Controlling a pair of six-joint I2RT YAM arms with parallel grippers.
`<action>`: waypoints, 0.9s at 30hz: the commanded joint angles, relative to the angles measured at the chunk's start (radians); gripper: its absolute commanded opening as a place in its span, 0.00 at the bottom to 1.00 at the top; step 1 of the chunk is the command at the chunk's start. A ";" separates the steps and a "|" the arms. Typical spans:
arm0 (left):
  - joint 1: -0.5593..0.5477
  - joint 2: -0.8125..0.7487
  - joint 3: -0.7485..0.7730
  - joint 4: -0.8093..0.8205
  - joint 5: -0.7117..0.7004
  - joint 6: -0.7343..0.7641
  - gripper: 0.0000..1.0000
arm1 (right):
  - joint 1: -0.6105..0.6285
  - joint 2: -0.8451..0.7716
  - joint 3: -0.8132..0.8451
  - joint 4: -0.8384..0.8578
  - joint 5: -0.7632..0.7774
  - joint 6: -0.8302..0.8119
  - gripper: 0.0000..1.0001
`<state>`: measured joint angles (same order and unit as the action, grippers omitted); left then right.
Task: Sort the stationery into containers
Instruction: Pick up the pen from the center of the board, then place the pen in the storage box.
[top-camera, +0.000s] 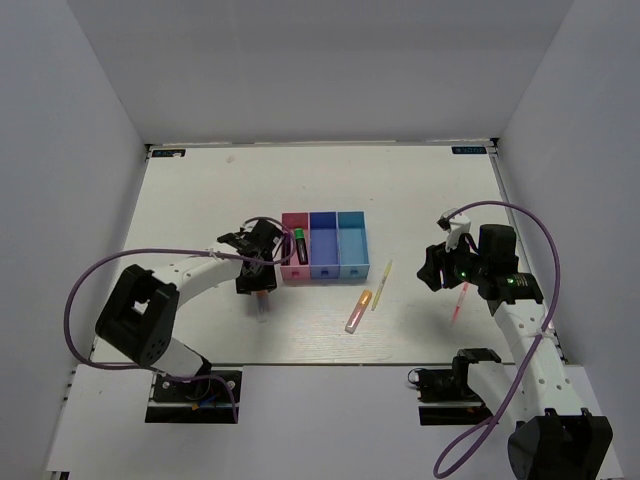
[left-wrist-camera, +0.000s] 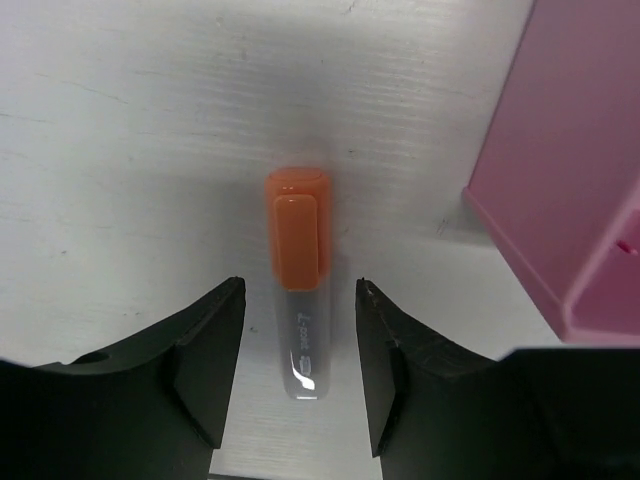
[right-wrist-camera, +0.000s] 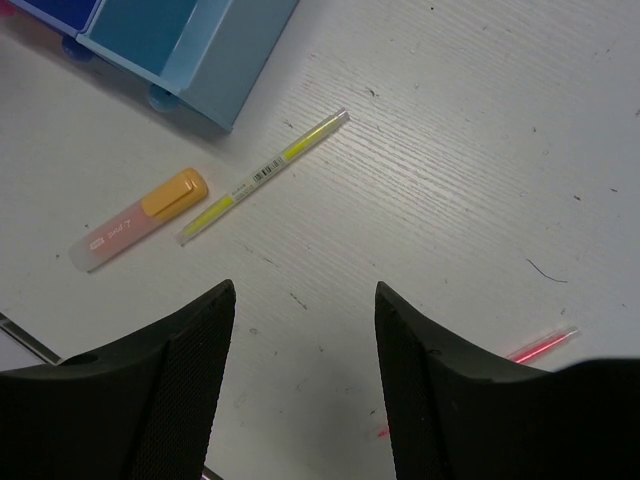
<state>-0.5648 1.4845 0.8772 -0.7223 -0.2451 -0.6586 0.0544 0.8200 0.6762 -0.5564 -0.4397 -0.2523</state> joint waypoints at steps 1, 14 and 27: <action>-0.004 0.026 -0.027 0.063 0.029 -0.018 0.59 | -0.001 0.002 0.016 0.006 0.007 -0.004 0.61; -0.007 -0.019 -0.072 0.043 0.038 -0.030 0.06 | 0.001 -0.002 0.016 0.003 0.007 -0.004 0.61; -0.119 -0.045 0.305 -0.066 0.090 0.020 0.01 | 0.001 -0.008 0.019 -0.004 -0.021 -0.007 0.00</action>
<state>-0.6731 1.3636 1.1015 -0.8066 -0.1902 -0.6662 0.0544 0.8200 0.6762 -0.5613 -0.4381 -0.2569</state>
